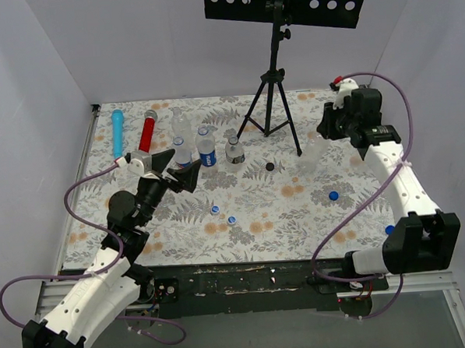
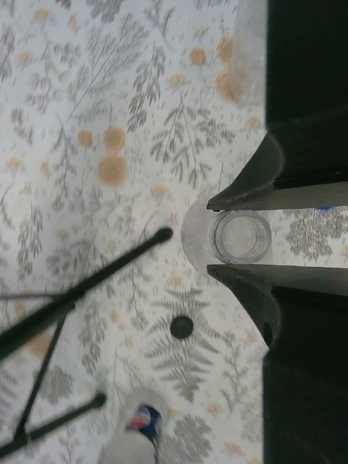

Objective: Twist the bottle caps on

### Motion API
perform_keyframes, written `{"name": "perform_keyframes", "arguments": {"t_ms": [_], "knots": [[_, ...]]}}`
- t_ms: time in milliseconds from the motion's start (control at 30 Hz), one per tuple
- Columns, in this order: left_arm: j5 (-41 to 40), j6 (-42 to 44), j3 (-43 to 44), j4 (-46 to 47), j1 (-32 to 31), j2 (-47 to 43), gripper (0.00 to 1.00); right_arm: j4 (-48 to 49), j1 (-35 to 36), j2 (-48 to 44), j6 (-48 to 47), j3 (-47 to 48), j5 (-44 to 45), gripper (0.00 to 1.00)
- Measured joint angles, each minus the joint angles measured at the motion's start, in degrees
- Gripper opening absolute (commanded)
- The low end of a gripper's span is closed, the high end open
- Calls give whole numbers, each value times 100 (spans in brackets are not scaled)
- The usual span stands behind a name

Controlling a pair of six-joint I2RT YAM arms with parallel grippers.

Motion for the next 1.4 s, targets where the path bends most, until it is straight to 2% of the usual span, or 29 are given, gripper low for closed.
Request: {"name": "perform_keyframes", "arguments": {"t_ms": [200, 367, 733, 1000, 1400], "knots": [[706, 83, -26, 33, 24, 35, 98, 114, 1005, -920, 50, -481, -625, 13], [1633, 260, -24, -50, 24, 310, 98, 428, 1615, -1572, 175, -1084, -1235, 13], [3611, 824, 157, -363, 24, 678, 98, 1235, 3270, -2063, 234, -1504, -2197, 13], [4651, 1145, 162, -428, 24, 883, 98, 1744, 3827, -2037, 173, -1600, -2844, 13], [5574, 1051, 164, -356, -13, 1327, 98, 2216, 4251, -1707, -17, -1628, -3353, 14]]}}
